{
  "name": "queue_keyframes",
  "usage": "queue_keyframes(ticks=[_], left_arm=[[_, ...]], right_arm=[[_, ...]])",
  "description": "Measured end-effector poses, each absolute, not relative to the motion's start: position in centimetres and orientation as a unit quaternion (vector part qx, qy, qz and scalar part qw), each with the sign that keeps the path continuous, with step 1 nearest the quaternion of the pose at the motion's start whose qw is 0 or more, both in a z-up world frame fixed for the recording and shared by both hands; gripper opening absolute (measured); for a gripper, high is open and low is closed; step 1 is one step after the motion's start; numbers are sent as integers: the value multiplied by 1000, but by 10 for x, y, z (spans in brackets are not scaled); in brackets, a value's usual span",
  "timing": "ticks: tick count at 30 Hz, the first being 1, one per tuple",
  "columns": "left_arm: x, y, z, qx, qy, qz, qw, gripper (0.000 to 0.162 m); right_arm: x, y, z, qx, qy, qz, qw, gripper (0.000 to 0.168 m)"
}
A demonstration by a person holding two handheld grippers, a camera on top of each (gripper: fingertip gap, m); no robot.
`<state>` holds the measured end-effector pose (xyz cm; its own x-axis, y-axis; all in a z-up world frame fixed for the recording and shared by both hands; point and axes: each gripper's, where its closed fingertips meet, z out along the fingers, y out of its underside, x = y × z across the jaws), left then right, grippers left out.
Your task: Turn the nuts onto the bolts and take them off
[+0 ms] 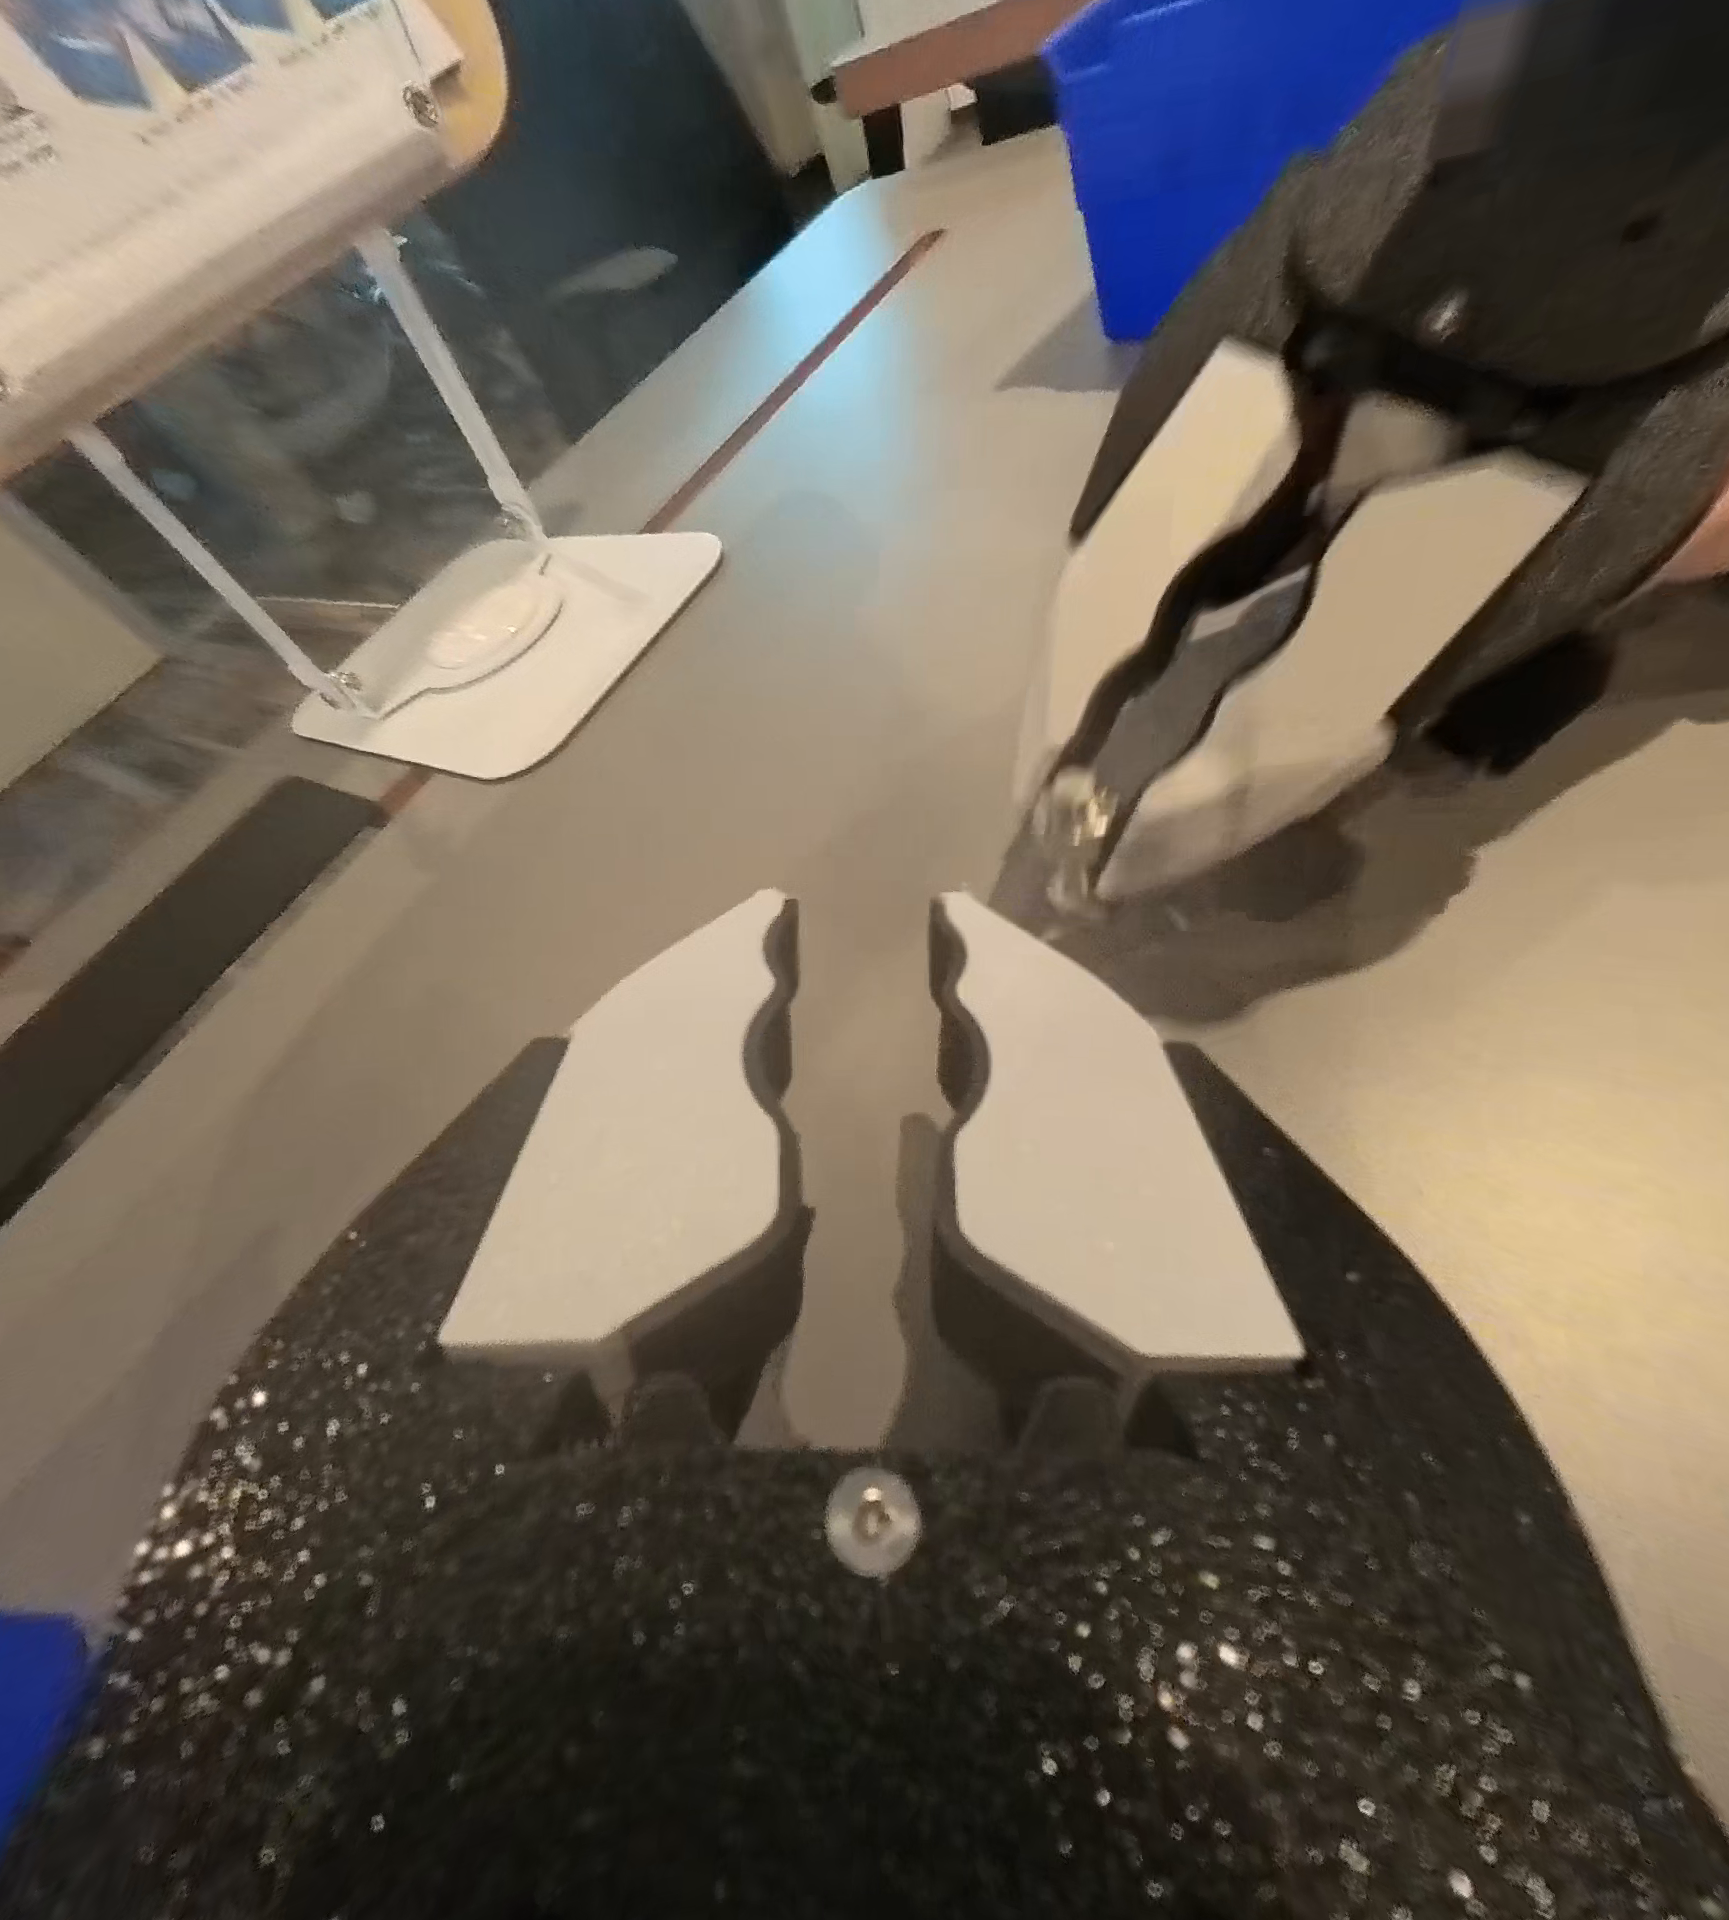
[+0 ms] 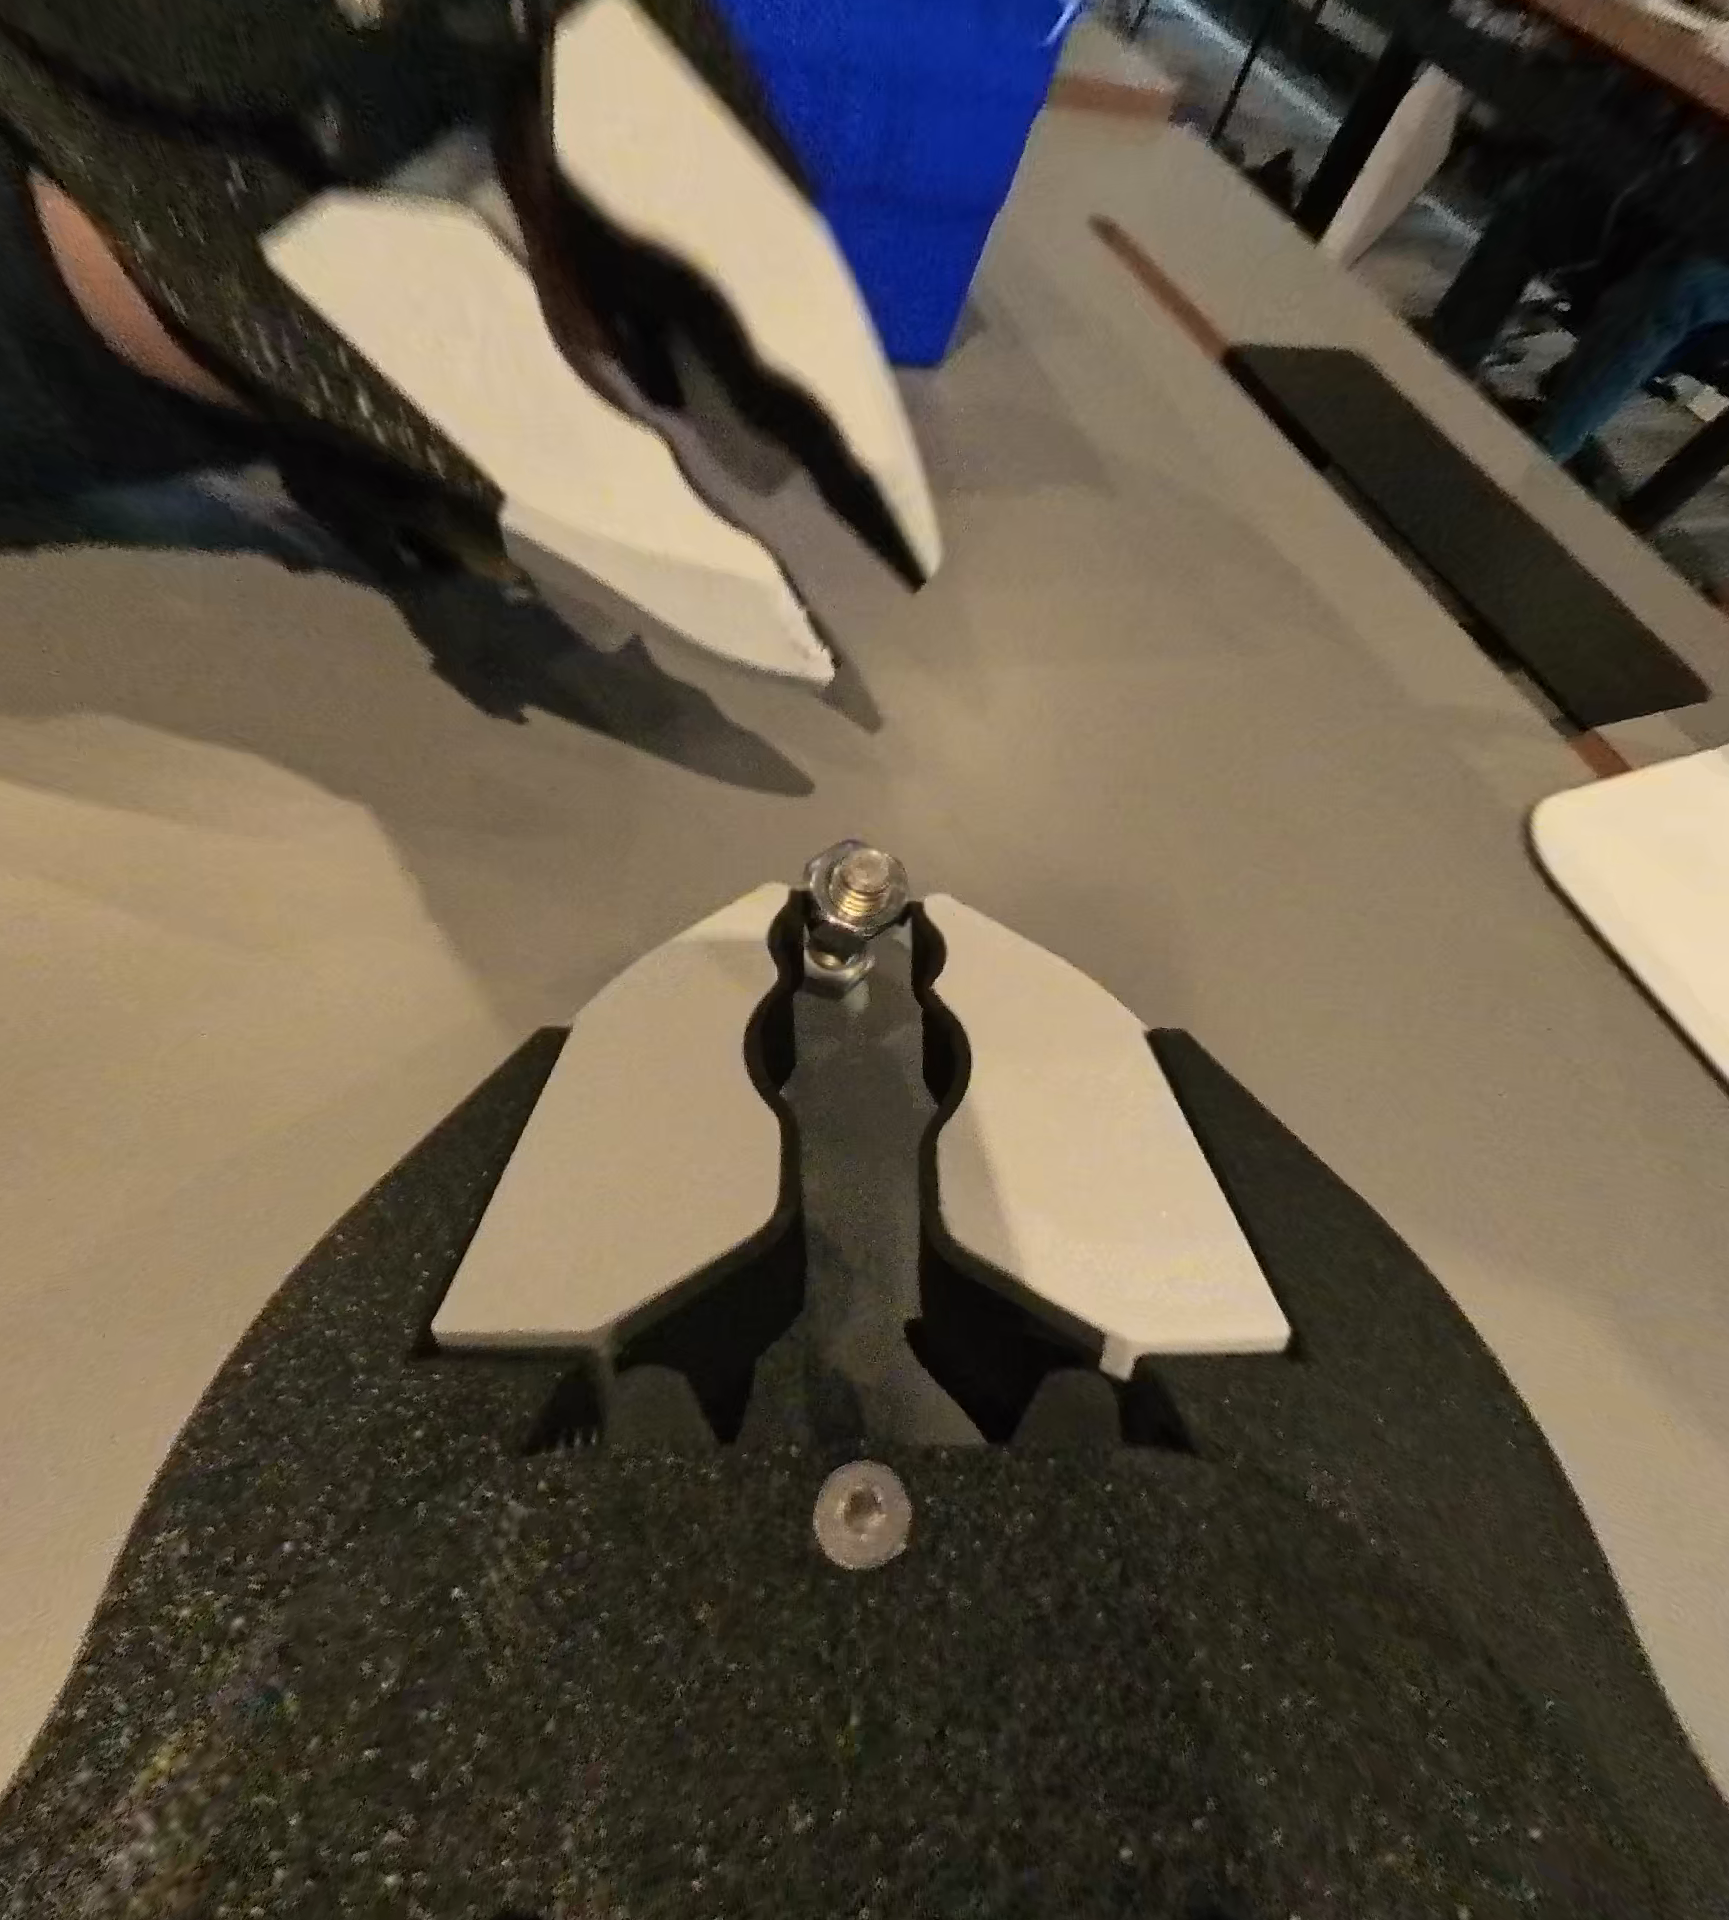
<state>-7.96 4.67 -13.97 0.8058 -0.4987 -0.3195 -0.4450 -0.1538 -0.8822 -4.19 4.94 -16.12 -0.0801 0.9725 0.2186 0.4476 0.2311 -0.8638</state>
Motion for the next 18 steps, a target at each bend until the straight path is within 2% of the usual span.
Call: queue_keyframes(ticks=[5,11,14,18], left_arm=[[-68,43,-151,-767,311,-68,556,14],[-60,41,-152,-765,301,-98,561,14],[-58,43,-151,-762,295,-100,568,17],[-59,45,-145,-751,283,-100,588,25]], right_arm=[[3,53,-97,-548,-606,325,477,19],[132,90,-36,-603,-524,204,566,19],[201,121,-37,-650,-483,140,570,19],[254,156,-70,-709,-456,128,523,19]])
